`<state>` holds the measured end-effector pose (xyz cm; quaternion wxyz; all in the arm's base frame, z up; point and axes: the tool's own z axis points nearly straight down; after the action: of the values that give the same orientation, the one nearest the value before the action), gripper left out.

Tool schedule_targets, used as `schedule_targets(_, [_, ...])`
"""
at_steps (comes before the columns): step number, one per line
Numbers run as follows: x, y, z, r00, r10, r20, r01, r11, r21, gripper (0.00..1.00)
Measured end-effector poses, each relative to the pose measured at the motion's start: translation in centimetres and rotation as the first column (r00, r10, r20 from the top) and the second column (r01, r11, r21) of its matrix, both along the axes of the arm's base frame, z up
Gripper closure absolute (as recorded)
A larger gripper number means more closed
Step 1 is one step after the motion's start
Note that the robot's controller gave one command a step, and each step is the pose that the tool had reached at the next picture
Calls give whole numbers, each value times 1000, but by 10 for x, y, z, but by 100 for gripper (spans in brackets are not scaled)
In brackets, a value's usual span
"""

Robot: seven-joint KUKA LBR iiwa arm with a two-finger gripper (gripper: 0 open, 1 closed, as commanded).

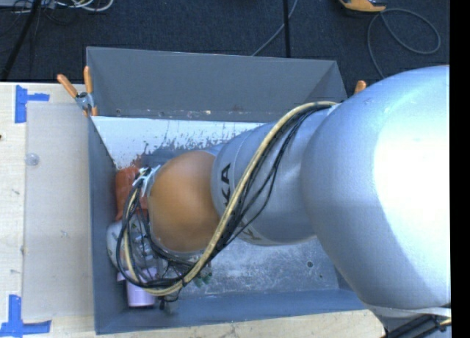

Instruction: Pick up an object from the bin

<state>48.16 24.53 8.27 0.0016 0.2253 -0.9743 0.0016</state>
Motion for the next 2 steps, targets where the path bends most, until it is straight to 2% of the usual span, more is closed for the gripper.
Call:
schedule_targets(1, [11, 1, -10, 993, 115, 18, -115, 993, 6, 100])
schedule_targets(2, [11, 1, -10, 993, 114, 18, -115, 993, 6, 100])
